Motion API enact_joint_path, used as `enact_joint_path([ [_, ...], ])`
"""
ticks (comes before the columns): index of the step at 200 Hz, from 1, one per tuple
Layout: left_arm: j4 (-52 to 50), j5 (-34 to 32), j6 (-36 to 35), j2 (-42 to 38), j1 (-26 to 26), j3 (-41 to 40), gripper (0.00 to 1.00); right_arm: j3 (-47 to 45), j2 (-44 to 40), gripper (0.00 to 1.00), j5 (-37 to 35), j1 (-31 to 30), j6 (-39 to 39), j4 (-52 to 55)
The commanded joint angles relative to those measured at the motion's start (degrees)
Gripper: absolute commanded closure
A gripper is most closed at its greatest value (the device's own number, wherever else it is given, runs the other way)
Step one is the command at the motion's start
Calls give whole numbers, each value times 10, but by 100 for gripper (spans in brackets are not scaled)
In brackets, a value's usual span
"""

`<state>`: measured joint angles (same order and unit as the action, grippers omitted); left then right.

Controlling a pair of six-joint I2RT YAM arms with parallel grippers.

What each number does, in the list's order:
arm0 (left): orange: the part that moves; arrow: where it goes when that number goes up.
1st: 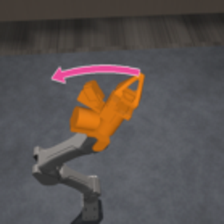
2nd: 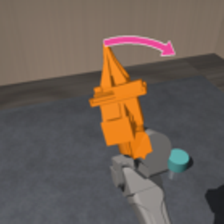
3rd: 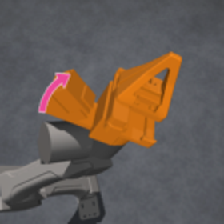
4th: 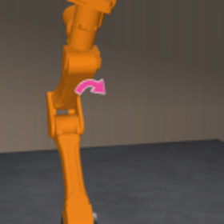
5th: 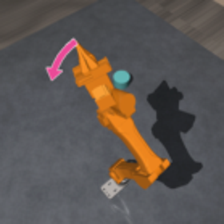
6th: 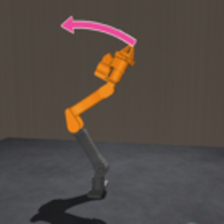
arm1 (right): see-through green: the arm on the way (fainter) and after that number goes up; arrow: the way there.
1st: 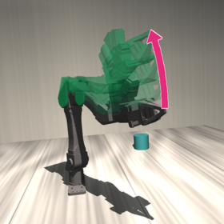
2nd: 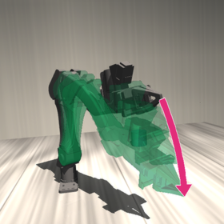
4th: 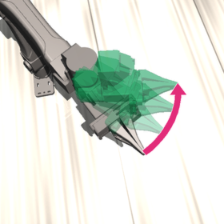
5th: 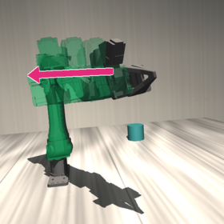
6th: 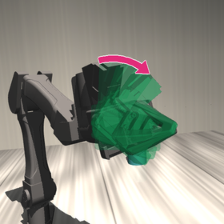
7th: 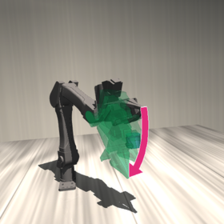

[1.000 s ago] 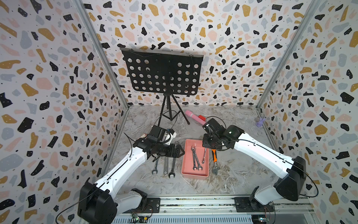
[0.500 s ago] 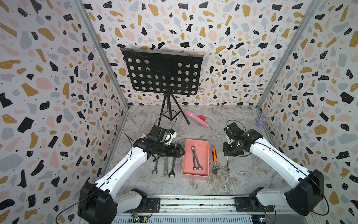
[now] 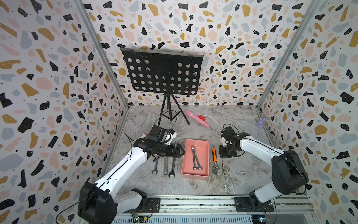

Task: Take out the wrench from the storage box
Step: Place the wrench at the center of the board.

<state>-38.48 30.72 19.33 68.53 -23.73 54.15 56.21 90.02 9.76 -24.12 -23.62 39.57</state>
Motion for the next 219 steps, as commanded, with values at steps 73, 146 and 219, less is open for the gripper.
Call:
enact_joint_path([
  [73,3,-7,-6,13,2,1,1,6,46,100,-5,35,33,-28],
  [146,-4,-7,-14,27,3,13,1,-19,61,98,-12,55,11,-54],
  [219,-12,-6,-19,27,2,13,1,-22,45,71,-34,60,0,-47],
])
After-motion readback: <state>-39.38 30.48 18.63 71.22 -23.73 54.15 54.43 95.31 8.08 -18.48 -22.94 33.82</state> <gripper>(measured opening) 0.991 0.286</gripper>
